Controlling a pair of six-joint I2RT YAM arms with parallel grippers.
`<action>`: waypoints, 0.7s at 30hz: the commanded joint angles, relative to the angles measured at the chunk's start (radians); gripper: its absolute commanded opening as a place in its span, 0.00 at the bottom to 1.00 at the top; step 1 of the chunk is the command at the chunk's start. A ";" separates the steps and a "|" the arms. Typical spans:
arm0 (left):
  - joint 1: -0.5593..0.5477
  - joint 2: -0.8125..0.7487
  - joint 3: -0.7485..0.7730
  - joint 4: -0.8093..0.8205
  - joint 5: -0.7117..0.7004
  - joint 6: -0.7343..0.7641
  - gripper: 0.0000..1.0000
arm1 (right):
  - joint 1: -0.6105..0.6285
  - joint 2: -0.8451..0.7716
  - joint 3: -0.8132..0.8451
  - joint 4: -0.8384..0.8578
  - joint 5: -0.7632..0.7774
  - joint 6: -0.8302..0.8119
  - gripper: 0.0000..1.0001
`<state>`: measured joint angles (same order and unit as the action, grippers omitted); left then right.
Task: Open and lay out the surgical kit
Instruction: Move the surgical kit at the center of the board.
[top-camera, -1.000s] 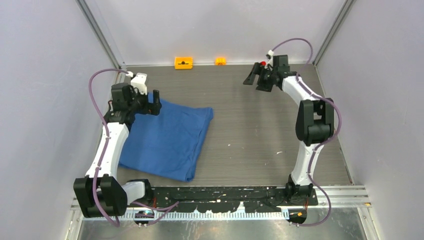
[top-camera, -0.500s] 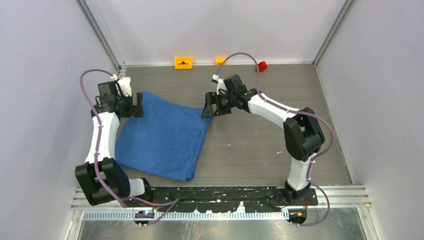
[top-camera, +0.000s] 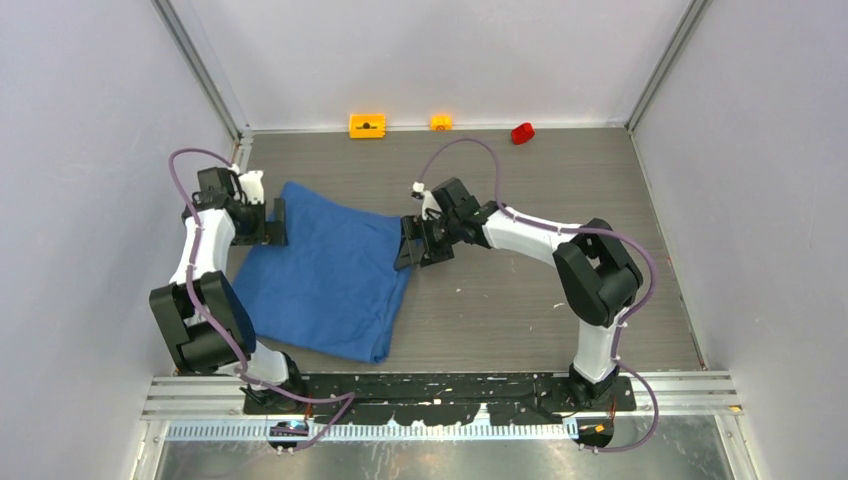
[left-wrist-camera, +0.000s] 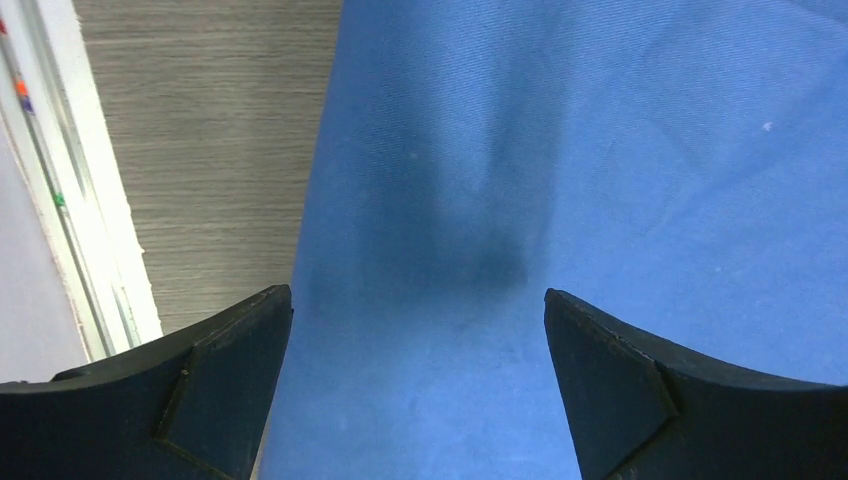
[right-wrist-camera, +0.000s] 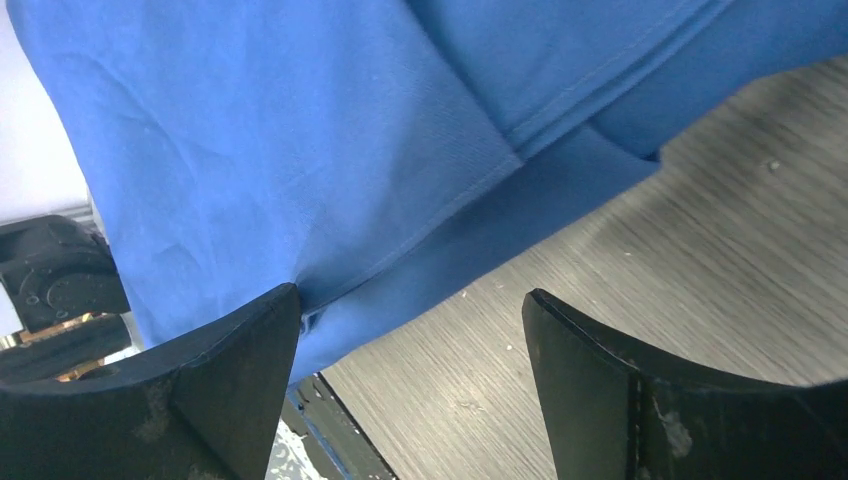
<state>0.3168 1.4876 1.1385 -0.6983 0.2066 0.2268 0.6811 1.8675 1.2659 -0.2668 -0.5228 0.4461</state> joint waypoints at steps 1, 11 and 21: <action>0.018 0.038 0.031 0.006 0.047 0.024 1.00 | 0.023 0.005 0.002 0.084 -0.031 0.035 0.86; 0.019 0.119 0.050 -0.051 0.241 -0.005 0.87 | 0.034 0.079 0.053 0.085 -0.049 0.073 0.82; -0.036 0.126 0.037 -0.065 0.382 -0.090 0.78 | -0.008 0.087 0.101 0.082 -0.092 0.097 0.73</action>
<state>0.3511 1.6012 1.1763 -0.7006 0.3679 0.2176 0.6994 1.9572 1.3014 -0.2291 -0.5819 0.5224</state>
